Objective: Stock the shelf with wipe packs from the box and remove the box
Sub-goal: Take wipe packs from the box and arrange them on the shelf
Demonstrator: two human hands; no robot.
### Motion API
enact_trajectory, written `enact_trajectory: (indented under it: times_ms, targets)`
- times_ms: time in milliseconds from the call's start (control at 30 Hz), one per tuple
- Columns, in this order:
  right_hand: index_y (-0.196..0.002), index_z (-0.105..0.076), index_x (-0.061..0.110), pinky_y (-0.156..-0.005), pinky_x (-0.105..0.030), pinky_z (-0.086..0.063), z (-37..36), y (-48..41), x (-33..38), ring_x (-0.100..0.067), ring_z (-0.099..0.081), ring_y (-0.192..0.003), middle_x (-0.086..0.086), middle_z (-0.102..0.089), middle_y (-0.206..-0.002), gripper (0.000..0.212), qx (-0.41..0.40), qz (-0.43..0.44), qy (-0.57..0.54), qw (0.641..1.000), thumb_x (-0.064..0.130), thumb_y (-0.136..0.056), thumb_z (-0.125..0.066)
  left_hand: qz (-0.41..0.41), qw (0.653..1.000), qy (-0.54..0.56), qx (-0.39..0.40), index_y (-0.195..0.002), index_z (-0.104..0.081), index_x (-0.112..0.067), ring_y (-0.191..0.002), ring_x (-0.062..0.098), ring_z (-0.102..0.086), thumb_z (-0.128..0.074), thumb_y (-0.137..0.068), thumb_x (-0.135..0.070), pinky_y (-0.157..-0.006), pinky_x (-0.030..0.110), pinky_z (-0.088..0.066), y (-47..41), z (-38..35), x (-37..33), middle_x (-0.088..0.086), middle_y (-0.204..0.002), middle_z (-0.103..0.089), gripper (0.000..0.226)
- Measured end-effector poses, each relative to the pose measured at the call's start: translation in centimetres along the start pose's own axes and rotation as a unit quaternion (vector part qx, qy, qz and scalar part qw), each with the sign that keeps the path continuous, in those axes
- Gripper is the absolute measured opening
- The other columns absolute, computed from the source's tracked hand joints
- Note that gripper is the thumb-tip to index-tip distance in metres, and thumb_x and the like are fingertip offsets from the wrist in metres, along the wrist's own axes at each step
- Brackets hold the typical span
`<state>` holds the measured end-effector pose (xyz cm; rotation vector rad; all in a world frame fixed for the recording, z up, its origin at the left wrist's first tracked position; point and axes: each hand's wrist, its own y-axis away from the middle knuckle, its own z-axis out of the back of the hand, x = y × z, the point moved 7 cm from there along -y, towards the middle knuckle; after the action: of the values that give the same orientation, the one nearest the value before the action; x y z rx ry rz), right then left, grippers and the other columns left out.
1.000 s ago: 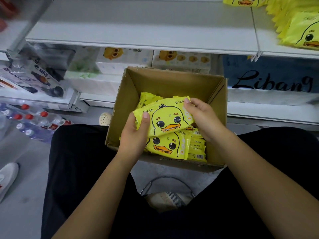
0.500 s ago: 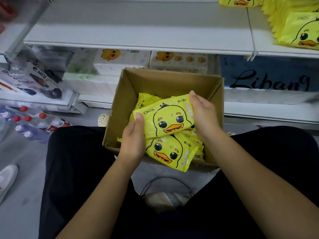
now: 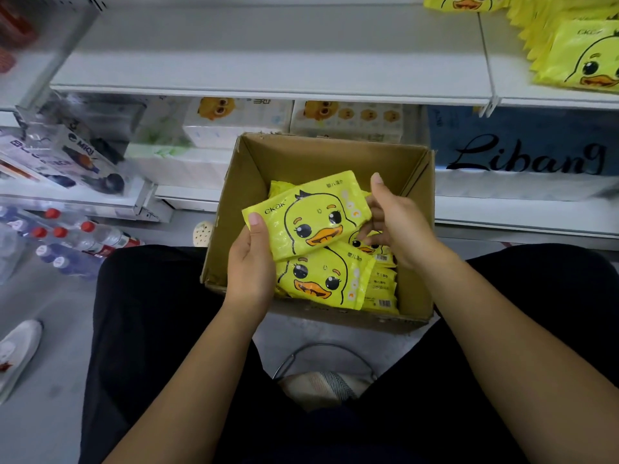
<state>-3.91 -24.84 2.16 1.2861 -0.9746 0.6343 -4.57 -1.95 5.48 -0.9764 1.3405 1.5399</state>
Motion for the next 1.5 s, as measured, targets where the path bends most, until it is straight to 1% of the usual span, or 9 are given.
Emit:
enact_trajectory:
  times_ms: [133,467,600,867,967,1167,1367,1433,1500]
  targets:
    - [-0.070,-0.061,0.013,-0.049,-0.021,-0.043,0.1,0.7,1.0,-0.008,-0.050,-0.046,-0.002,-0.064,-0.058,0.043,-0.019,0.113,0.075,0.991,0.036,-0.105,-0.050,0.006,1.000,0.015,0.011,-0.110,-0.071,-0.031,-0.102,0.011,-0.073,-0.038,-0.105,-0.053,-0.094,0.043,-0.058,-0.2,-0.1,0.1,-0.011,-0.106,-0.078,0.041]
    - [-0.078,-0.063,0.005,-0.052,-0.021,-0.035,1.2,0.9,1.6,-0.005,-0.050,-0.054,0.005,-0.061,-0.062,0.053,-0.139,0.143,0.235,0.951,0.043,-0.106,-0.041,0.012,1.000,-0.022,-0.009,-0.099,-0.073,-0.027,-0.099,0.017,-0.074,-0.031,-0.107,-0.053,-0.095,0.047,-0.058,0.2,-0.7,0.0,-0.010,-0.096,-0.078,0.050]
    - [-0.076,-0.063,0.006,-0.046,-0.013,-0.034,1.6,0.6,1.8,-0.009,-0.050,-0.053,0.005,-0.059,-0.060,0.053,-0.155,0.139,0.204,0.957,0.043,-0.107,-0.041,-0.003,1.000,-0.030,-0.007,-0.101,-0.073,-0.030,-0.100,0.014,-0.073,-0.030,-0.106,-0.055,-0.096,0.046,-0.058,0.0,-1.0,-0.8,-0.012,-0.098,-0.078,0.050]
    - [-0.112,-0.068,0.016,-0.085,-0.041,-0.060,1.9,-0.8,0.7,-0.025,-0.073,-0.096,-0.005,-0.077,-0.102,0.047,0.033,0.018,-0.055,0.998,0.057,-0.095,-0.051,-0.057,0.989,-0.128,0.055,-0.093,-0.068,-0.037,-0.093,0.004,-0.067,-0.028,-0.104,-0.061,-0.089,0.027,-0.052,-1.4,-1.6,-2.2,-0.017,-0.097,-0.073,0.048]
    - [-0.120,-0.067,0.016,-0.101,-0.048,-0.052,1.5,-0.8,1.2,-0.028,-0.071,-0.109,-0.005,-0.076,-0.112,0.056,0.079,0.031,-0.061,0.994,0.054,-0.080,-0.068,-0.049,0.978,-0.162,0.120,-0.096,-0.070,-0.021,-0.090,0.010,-0.066,-0.034,-0.099,-0.070,-0.093,0.043,-0.056,-2.1,-3.2,-2.7,0.001,-0.097,-0.075,0.060]
    - [-0.117,-0.069,0.019,-0.103,-0.052,-0.051,6.5,-2.6,4.0,-0.024,-0.072,-0.107,-0.002,-0.076,-0.112,0.055,-0.036,0.116,-0.101,0.988,0.045,-0.071,-0.087,-0.080,0.970,-0.196,0.123,-0.099,-0.074,-0.028,-0.100,0.016,-0.070,-0.060,-0.081,-0.079,-0.096,0.043,-0.053,-5.3,-5.2,-5.8,-0.005,-0.099,-0.076,0.055]
    - [-0.107,-0.068,0.021,-0.084,-0.037,-0.059,12.4,-5.3,8.3,-0.022,-0.074,-0.100,-0.001,-0.077,-0.105,0.020,-0.157,0.169,-0.191,0.954,0.025,-0.089,-0.076,-0.119,0.973,-0.186,0.069,-0.116,-0.067,-0.024,-0.106,0.003,-0.068,-0.068,-0.091,-0.052,-0.084,0.021,-0.054,-9.1,-9.3,-10.6,-0.009,-0.109,-0.072,0.038]
    - [-0.107,-0.068,0.019,-0.077,-0.031,-0.060,14.1,-6.4,10.2,-0.016,-0.074,-0.096,0.001,-0.077,-0.102,0.018,-0.177,0.195,-0.183,0.947,0.022,-0.091,-0.075,-0.122,0.968,-0.201,0.089,-0.113,-0.066,-0.025,-0.085,-0.015,-0.065,-0.067,-0.092,-0.050,-0.065,0.006,-0.047,-10.1,-11.9,-12.4,-0.011,-0.103,-0.071,0.033]
    - [-0.109,-0.068,0.018,-0.074,-0.024,-0.057,15.6,-7.4,12.3,-0.008,-0.074,-0.091,0.006,-0.077,-0.099,0.021,-0.191,0.218,-0.149,0.945,0.024,-0.090,-0.075,-0.122,0.955,-0.240,0.124,-0.115,-0.068,-0.028,-0.088,-0.008,-0.067,-0.068,-0.089,-0.057,-0.064,0.010,-0.046,-11.7,-14.5,-14.0,-0.009,-0.108,-0.073,0.039]
